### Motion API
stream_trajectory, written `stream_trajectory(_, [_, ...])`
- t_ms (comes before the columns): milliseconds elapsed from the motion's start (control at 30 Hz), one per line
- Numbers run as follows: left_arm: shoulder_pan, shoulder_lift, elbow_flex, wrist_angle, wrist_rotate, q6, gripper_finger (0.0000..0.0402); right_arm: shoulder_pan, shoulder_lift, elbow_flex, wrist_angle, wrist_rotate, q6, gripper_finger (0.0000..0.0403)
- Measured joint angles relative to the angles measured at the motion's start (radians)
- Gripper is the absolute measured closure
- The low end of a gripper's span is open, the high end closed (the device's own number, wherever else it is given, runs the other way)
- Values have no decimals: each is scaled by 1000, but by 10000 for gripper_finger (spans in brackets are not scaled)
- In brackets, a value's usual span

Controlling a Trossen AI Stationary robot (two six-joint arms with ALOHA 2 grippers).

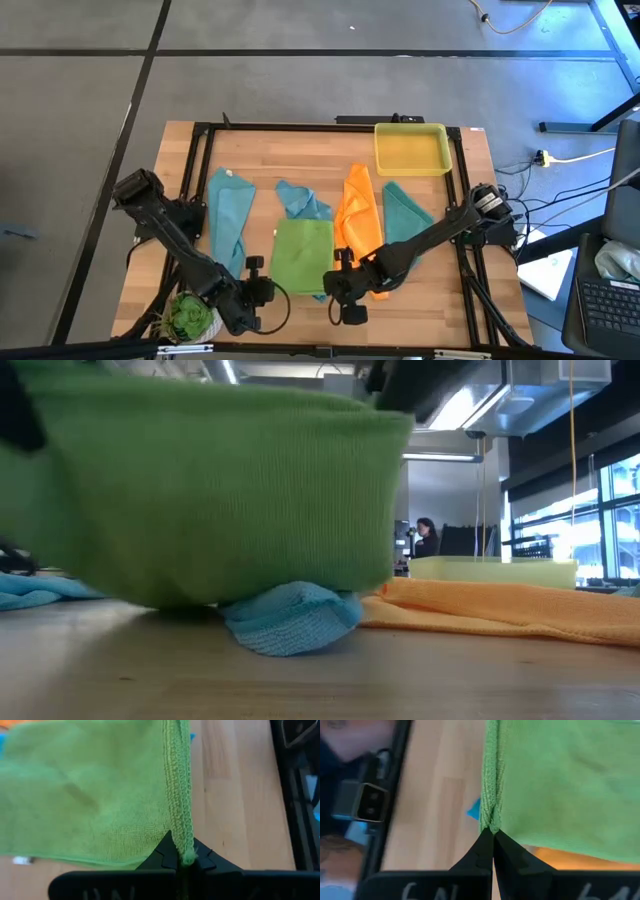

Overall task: Fold microfiber towels
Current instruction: Fold the green microfiber cloth

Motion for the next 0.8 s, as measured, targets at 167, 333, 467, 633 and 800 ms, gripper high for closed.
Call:
stream_trajectory(167, [33, 24, -15, -42, -9, 10, 401, -22, 0, -51, 18, 44, -10, 397])
stream_trajectory(333, [85, 24, -26, -157, -135, 73, 401, -75, -1, -43, -90, 187, -60, 397])
stream_trajectory(467, [159, 24, -26, -228, -222, 109, 401, -133, -3, -42, -170, 255, -105, 397])
stream_trajectory(633, [254, 24, -51, -200, -218, 190, 401, -205, -3, -74, -182, 255, -157, 397])
stream_trajectory(800, [324, 24, -117, -130, -191, 214, 401, -257, -3, -98, -169, 256, -200, 397])
